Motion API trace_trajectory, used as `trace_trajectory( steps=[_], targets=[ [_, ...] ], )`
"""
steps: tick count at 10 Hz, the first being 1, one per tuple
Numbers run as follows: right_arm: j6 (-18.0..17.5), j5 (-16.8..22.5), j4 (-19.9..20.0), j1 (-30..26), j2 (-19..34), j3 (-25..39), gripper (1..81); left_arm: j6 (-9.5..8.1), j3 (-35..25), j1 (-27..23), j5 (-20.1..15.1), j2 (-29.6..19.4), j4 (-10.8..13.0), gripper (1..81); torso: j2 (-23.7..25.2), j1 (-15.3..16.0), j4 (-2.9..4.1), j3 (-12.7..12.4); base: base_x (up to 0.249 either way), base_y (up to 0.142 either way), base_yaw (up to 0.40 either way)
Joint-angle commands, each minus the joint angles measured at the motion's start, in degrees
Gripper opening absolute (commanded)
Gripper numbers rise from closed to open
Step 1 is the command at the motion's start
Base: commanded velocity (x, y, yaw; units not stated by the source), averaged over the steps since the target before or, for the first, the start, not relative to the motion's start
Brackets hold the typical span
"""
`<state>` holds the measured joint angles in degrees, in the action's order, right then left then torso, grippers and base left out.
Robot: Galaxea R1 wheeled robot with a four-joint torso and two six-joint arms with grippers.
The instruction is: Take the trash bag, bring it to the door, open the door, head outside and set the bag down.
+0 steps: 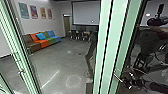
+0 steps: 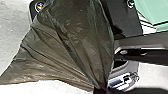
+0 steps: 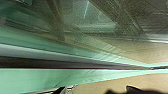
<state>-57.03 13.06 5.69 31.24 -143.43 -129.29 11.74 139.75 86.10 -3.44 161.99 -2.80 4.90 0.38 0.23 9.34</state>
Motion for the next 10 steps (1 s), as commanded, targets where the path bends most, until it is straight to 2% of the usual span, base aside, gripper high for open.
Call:
trace_trajectory(
  steps=[1, 3, 4, 5, 6, 10],
  targets=[
    [-1.2, 5.0, -1.1, -5.8, 5.5, -3.2, 81.1, 0.04, -0.5, -2.4, -4.1, -0.7, -0.4, 1.0, 0.0, 0.0, 0.02, 5.1, 0.0, 0.0, 0.0],
    [-1.2, 5.0, -1.0, -5.9, 6.8, -3.0, 81.1, 0.04, -0.5, -2.4, -4.1, -0.7, -0.4, 1.0, 0.0, -0.1, -0.02, 8.8, 0.0, 0.0, 0.0],
    [-1.2, 5.0, -1.0, -6.1, 7.9, -2.4, 81.1, 0.04, -0.5, -2.4, -4.1, -0.7, -0.4, 1.0, 0.1, -0.1, -0.02, 5.6, 0.0, 0.0, 0.0],
    [-1.3, 5.1, -0.9, -6.2, 9.6, -1.0, 81.1, 0.04, -0.5, -2.4, -4.1, -0.6, -0.4, 1.0, 0.1, -0.1, -0.02, 7.7, 0.0, 0.0, 0.0],
    [-1.4, 5.1, -1.0, -6.2, 11.5, 0.4, 81.1, 0.04, -0.5, -2.4, -4.1, -0.6, -0.4, 1.0, 0.0, 0.0, -0.02, 8.5, 0.0, 0.0, 0.0],
    [-1.2, 5.1, -1.5, -7.2, 21.6, 7.6, 81.1, 0.13, -0.2, -2.4, -4.1, -0.4, -0.4, 1.0, 0.0, 0.1, 0.0, 9.1, 0.0, 0.0, 0.0]
  ],
)
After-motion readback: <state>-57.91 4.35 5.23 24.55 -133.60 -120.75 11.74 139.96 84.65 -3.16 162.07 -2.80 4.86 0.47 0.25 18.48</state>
